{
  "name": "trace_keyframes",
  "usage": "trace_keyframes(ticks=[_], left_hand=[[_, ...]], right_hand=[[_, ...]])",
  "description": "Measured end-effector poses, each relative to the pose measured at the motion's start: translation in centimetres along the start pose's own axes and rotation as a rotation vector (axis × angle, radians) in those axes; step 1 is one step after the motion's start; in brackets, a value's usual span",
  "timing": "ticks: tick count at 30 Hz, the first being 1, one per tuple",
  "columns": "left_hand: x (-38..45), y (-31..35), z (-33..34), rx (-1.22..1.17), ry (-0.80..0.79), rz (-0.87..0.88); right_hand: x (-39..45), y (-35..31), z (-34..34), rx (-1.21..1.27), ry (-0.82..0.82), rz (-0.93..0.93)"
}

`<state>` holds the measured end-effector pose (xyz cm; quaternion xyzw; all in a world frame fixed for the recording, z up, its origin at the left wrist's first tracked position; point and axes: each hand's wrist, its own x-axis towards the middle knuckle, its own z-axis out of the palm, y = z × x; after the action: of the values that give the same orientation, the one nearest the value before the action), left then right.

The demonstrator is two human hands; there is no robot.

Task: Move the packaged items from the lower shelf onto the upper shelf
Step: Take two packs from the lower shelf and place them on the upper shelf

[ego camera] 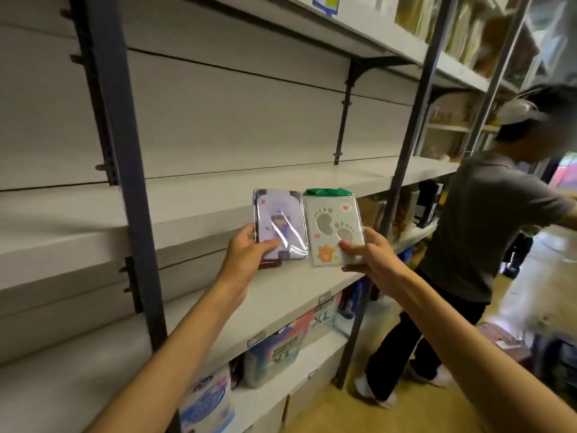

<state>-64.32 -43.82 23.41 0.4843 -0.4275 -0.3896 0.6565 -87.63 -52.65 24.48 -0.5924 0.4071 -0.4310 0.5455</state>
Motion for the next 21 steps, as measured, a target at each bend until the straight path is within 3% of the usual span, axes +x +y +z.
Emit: trace_keyframes(ticks=[10,21], left_hand=[[17.0,4.6,7.6,0.093,0.078,0.021],[29.2,2.8,12.6,0.142,0.140,-0.205]], right_hand=[[19.5,-7.0,-5.8,-0.112,-0.013,-0.058],[34.8,-7.6,-12.7,-0.179,0.031,0.027]])
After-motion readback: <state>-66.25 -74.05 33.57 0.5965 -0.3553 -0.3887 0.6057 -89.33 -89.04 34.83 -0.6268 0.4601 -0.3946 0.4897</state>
